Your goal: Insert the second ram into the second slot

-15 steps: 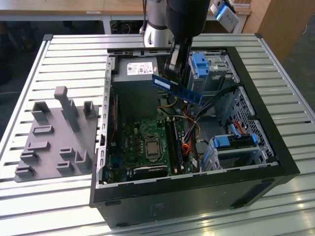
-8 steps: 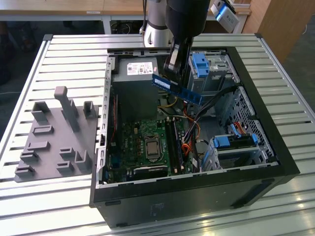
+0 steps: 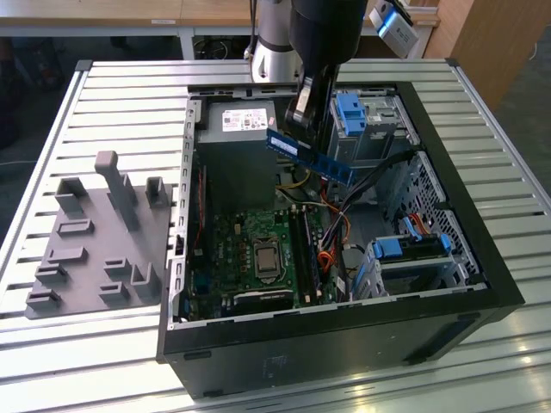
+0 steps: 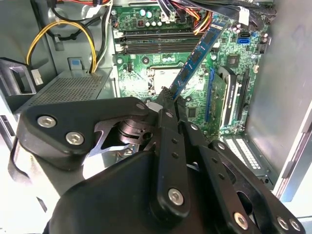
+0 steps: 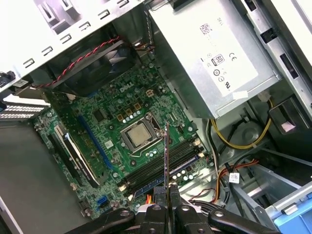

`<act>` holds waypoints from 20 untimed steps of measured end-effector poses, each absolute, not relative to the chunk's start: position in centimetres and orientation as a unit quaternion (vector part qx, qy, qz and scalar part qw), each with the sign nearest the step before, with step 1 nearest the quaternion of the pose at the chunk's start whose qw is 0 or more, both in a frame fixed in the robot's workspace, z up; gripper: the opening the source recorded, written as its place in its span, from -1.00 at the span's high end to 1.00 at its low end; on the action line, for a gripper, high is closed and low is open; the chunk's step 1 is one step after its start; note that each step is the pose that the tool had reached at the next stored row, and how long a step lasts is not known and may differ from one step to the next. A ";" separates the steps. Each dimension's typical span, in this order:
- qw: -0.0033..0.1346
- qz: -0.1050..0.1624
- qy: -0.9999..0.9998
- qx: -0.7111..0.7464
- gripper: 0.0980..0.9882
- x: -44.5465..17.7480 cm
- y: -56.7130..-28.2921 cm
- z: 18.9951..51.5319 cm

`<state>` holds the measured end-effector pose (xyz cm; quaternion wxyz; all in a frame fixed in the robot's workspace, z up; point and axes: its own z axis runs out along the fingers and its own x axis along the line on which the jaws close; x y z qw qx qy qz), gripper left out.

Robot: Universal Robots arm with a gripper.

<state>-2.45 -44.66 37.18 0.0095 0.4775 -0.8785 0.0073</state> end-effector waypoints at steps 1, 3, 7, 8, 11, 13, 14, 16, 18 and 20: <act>0.010 0.007 -0.879 0.476 0.90 -2.4 -44.7 37.2; 0.010 0.007 -0.880 0.474 0.90 -2.4 -44.7 37.2; 0.010 0.007 -0.883 0.469 0.90 -2.4 -44.7 37.2; 0.010 0.007 -0.884 0.468 0.90 -2.4 -44.7 37.2; 0.010 0.007 -0.885 0.465 0.90 -2.4 -44.7 37.2; 0.010 0.007 -0.887 0.463 0.90 -2.4 -44.7 37.2; 0.010 0.007 -0.887 0.461 0.90 -2.4 -44.7 37.2; 0.010 0.007 -0.889 0.459 0.90 -2.4 -44.7 37.2; 0.010 0.007 -0.890 0.456 0.90 -2.4 -44.7 37.2; 0.010 0.007 -0.892 0.453 0.90 -2.4 -44.7 37.2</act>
